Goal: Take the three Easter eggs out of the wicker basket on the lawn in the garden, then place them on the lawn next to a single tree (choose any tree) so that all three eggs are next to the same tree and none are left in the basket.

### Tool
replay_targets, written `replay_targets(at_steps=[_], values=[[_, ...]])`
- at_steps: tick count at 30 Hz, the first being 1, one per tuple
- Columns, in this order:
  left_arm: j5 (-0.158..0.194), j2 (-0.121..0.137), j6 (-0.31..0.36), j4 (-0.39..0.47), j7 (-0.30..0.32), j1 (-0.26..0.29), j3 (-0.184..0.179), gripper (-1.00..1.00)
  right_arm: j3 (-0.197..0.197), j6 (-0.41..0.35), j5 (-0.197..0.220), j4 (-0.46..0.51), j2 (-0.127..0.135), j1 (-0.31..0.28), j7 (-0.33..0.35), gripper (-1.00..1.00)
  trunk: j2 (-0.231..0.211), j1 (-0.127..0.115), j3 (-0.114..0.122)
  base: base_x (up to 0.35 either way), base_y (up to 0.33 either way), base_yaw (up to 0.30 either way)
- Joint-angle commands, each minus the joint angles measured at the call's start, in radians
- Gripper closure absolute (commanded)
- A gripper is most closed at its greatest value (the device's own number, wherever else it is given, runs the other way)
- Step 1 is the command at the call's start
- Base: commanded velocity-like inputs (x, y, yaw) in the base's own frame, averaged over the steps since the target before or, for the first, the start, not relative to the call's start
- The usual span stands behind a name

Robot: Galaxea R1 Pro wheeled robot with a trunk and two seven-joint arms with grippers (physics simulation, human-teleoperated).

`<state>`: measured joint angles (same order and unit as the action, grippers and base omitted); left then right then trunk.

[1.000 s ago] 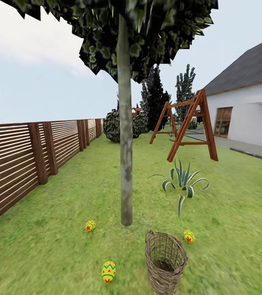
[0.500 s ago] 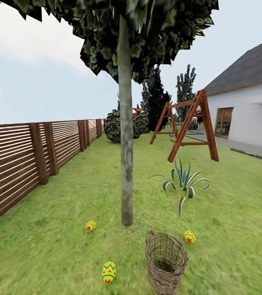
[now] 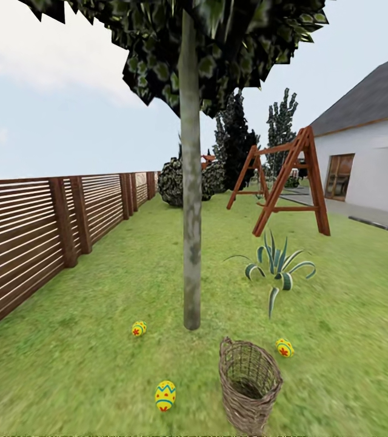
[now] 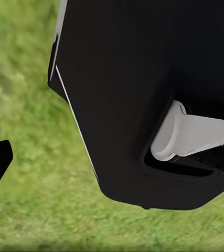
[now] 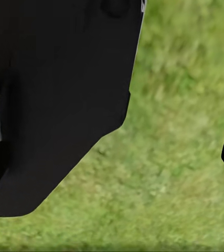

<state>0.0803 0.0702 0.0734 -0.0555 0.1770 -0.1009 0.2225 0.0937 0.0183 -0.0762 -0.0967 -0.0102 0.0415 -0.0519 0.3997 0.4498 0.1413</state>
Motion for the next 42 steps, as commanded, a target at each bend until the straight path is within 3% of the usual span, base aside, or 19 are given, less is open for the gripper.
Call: replay_targets(at_steps=[1,8,42], values=[[0.009,0.0,0.005,0.0,0.004,0.0,0.003,-1.0,0.006,0.002,-0.008,-0.002,-0.001,0.0,-0.004,-1.0,0.0,0.0,-0.001,0.0,0.0,0.044],[0.009,-0.001,0.004,0.001,0.004,0.0,0.003,-1.0,0.005,0.002,-0.002,-0.002,0.0,0.0,0.002,-1.0,0.0,0.0,-0.01,0.0,0.0,0.009],[0.012,0.001,-0.001,0.023,0.007,0.0,0.008,-1.0,0.0,0.003,-0.008,0.009,0.015,-0.001,-0.003,-1.0,0.0,0.0,-0.011,0.0,0.0,0.0]])
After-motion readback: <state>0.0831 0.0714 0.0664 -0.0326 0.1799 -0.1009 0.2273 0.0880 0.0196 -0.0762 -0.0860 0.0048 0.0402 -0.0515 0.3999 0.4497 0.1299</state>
